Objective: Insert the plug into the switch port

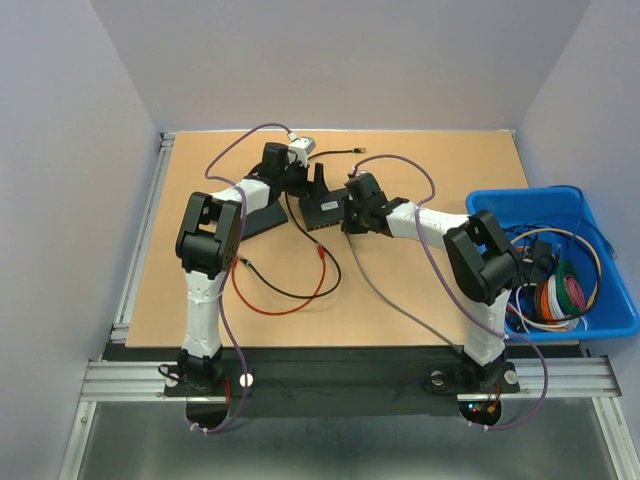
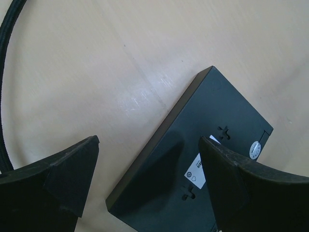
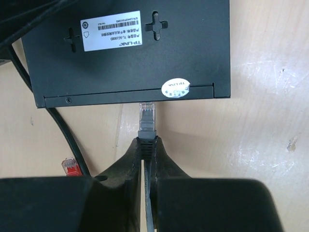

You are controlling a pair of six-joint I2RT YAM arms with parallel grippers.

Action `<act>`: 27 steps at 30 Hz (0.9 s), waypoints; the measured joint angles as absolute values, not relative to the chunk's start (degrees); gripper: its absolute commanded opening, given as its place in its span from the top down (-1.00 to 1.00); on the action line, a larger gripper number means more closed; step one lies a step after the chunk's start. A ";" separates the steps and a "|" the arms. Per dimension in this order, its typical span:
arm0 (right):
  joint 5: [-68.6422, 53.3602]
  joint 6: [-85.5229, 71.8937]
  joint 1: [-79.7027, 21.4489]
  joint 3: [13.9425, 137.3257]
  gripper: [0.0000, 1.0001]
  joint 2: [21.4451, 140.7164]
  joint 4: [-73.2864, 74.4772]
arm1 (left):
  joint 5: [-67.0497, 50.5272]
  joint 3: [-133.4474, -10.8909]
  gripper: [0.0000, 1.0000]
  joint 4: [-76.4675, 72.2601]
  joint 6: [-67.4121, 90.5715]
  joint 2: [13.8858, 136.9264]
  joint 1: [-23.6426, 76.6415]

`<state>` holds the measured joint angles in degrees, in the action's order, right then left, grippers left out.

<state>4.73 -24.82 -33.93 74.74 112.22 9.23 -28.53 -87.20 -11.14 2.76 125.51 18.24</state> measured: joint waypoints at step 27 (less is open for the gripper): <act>7.53 -23.90 -33.80 78.48 0.99 114.91 12.03 | -33.30 -87.92 -0.88 -12.25 2.90 126.28 18.26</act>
<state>7.53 -23.90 -33.80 78.48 114.91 12.03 -33.30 -87.92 -12.25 2.90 126.28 18.26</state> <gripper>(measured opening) 0.079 0.945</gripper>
